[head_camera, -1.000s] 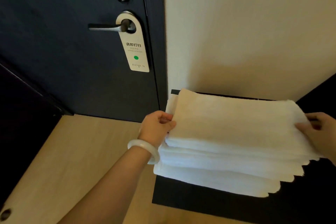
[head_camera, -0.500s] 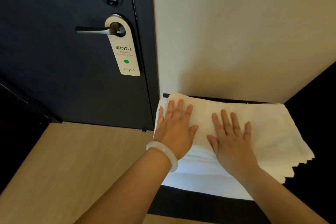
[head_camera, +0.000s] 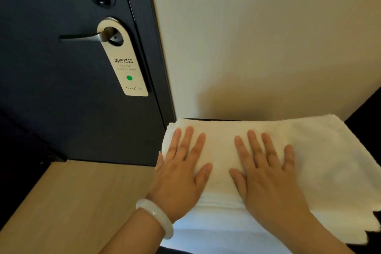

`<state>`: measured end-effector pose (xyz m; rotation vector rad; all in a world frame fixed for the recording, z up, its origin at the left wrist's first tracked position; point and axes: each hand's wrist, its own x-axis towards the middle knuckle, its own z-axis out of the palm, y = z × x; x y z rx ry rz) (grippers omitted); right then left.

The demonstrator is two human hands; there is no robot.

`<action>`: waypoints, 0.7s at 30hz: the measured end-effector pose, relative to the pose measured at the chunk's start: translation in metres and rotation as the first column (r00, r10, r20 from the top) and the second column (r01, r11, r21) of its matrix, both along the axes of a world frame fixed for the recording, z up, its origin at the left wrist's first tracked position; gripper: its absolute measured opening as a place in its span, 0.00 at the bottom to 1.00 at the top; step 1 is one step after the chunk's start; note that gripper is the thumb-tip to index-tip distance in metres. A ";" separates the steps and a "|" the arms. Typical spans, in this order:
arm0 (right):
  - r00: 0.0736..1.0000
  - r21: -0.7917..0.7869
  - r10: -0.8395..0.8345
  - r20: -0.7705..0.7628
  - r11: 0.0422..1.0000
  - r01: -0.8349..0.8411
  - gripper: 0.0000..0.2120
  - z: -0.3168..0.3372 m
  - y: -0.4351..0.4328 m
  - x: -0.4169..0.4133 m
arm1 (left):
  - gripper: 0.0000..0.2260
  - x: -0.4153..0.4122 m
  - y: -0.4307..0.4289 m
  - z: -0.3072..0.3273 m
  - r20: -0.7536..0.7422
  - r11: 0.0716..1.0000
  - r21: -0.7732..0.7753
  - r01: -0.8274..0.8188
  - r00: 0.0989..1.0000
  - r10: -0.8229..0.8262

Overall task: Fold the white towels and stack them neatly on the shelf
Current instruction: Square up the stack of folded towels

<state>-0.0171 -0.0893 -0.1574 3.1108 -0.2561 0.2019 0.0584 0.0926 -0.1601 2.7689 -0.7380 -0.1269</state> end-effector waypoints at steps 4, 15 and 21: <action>0.998 -0.053 -0.007 0.063 0.999 0.011 0.31 -0.013 -0.001 0.011 | 0.34 0.010 0.002 -0.008 0.039 0.999 -0.033 0.009 0.999 -0.008; 0.991 -0.165 -0.098 -0.095 0.983 0.082 0.46 -0.007 0.003 0.017 | 0.27 0.016 0.003 -0.009 0.041 0.998 -0.022 0.065 0.997 -0.064; 0.990 -0.093 -0.107 -0.089 0.991 0.099 0.29 -0.004 0.008 0.013 | 0.27 0.020 0.004 -0.012 0.028 0.995 -0.056 0.081 0.996 -0.079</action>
